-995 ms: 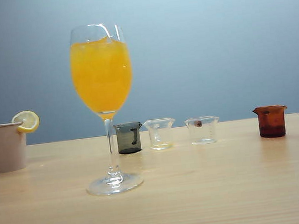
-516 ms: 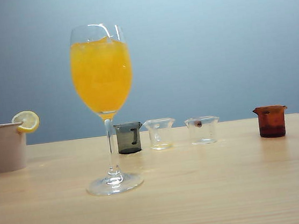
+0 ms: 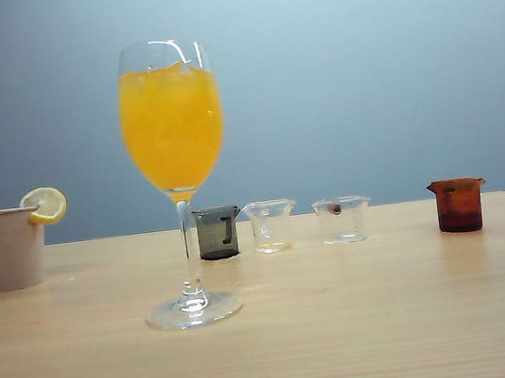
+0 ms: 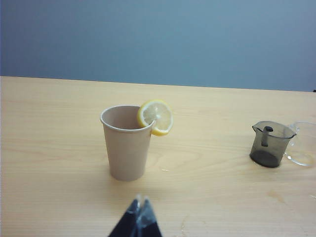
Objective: Pick up the third measuring cup from the left, pour the pineapple juice inside into the goblet, and finally put the measuring cup back in its original place.
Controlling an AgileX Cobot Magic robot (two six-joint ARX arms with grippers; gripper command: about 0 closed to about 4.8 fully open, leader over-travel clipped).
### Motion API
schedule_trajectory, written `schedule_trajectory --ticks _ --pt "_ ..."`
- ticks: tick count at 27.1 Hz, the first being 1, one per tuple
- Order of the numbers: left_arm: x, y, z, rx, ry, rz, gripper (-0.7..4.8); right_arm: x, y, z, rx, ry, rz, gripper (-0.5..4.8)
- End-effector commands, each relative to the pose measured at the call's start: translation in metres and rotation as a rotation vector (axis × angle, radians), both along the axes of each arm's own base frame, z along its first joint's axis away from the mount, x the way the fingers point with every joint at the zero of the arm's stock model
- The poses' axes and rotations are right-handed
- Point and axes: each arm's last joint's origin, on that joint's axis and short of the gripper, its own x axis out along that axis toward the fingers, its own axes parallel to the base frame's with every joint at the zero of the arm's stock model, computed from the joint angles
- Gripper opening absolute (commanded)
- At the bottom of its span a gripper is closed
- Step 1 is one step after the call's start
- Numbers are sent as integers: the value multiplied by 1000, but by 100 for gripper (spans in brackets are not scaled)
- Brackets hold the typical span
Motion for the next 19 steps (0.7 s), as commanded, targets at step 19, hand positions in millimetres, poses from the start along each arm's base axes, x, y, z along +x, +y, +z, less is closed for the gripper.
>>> schedule_trajectory --ticks 19 --pt "0 0 2 3 -9 -1 8 0 0 1 1 -23 1 -1"
